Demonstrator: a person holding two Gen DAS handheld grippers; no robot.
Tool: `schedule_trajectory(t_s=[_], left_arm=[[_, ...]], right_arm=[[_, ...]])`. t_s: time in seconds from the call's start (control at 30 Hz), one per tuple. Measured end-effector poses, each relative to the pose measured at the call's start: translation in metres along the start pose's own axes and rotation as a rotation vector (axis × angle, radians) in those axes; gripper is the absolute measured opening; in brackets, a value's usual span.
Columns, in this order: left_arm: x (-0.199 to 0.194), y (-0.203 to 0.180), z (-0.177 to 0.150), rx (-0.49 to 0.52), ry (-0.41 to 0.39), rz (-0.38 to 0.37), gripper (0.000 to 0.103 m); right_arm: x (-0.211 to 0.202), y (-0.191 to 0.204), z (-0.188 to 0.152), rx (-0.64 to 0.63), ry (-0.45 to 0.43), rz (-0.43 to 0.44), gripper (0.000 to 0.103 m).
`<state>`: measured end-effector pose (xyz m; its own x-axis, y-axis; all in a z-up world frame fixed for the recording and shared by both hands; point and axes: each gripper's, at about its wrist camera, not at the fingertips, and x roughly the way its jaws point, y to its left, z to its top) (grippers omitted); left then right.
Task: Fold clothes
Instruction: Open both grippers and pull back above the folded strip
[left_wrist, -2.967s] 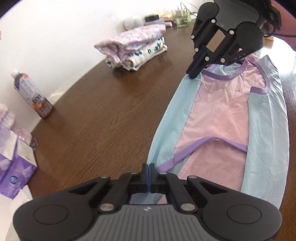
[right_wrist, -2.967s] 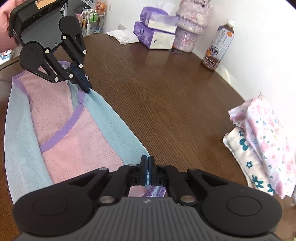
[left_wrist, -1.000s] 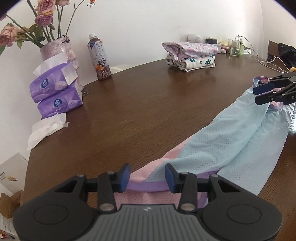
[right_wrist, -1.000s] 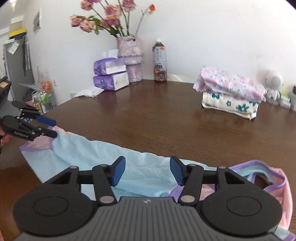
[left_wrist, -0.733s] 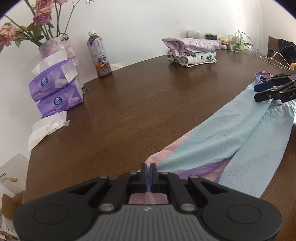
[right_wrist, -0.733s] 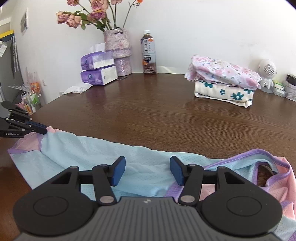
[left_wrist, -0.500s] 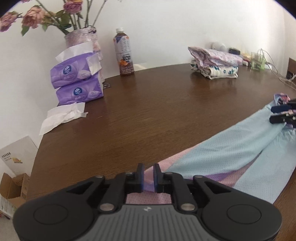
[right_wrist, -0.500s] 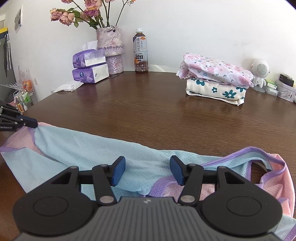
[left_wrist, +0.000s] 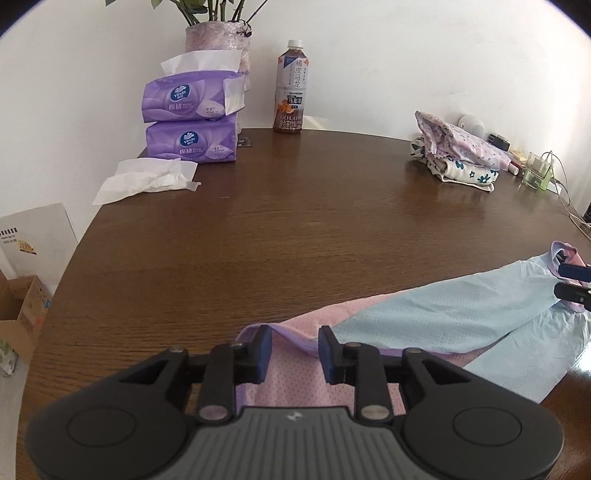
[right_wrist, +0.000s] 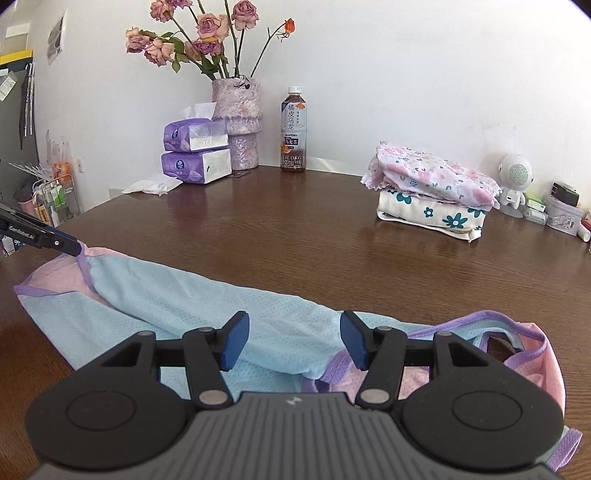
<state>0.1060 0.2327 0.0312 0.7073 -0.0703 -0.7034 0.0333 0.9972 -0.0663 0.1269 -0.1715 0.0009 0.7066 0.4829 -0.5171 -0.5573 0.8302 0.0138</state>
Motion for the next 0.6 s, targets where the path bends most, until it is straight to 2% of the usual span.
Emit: schedule_trajectory(t_s=[0.07,0.1,0.3,0.47,0.5,0.6], left_arm=[[0.003,-0.001,0.0,-0.01,-0.002,0.017,0.016],[0.004,-0.001,0.0,-0.015,-0.004,0.023,0.001],[0.002,0.0,0.001,-0.062,-0.057,0.066,0.001],[0.007,0.001,-0.002,-0.082,-0.055,0.073,0.001],[0.007,0.0,-0.002,-0.078,-0.056,0.078,0.002],[0.003,-0.001,-0.004,-0.094,-0.062,0.098,0.013]], right_arm=[[-0.001,0.001,-0.003,0.0,0.004,-0.001,0.056],[-0.001,0.001,-0.004,-0.002,0.005,-0.004,0.056],[-0.007,-0.002,-0.01,0.0,-0.003,-0.006,0.056],[-0.007,-0.005,-0.014,0.004,0.002,-0.015,0.056],[-0.007,-0.005,-0.014,0.004,0.005,-0.017,0.056],[-0.009,-0.005,-0.015,0.004,0.006,-0.022,0.056]])
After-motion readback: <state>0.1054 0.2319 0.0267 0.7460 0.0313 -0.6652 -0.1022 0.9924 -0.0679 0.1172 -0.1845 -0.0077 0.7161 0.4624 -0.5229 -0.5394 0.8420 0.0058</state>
